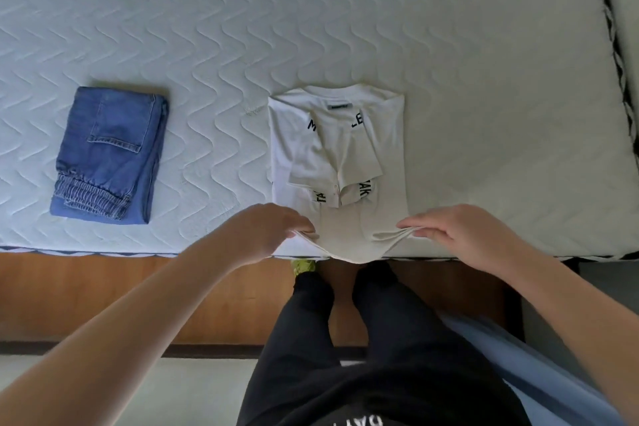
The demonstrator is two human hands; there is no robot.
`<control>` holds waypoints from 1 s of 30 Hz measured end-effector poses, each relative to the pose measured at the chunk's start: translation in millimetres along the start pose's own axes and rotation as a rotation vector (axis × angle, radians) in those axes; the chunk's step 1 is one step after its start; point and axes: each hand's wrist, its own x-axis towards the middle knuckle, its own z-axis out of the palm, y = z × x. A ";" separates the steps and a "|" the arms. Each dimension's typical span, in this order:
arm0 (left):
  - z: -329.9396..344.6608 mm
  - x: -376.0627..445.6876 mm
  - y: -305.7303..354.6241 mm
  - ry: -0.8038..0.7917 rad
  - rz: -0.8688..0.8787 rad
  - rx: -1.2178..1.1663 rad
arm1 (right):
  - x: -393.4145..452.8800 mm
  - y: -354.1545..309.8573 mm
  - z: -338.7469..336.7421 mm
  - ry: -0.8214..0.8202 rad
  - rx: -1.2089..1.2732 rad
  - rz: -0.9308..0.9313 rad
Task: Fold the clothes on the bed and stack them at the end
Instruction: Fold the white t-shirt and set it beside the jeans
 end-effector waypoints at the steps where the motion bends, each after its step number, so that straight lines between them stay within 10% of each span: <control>1: -11.3 14.4 -5.4 -0.004 -0.002 -0.012 | 13.5 3.7 -8.8 -0.005 0.006 0.000; 30: -107.0 321.3 -170.5 -0.058 -0.199 0.073 | 347.3 155.7 -62.7 0.129 0.103 0.187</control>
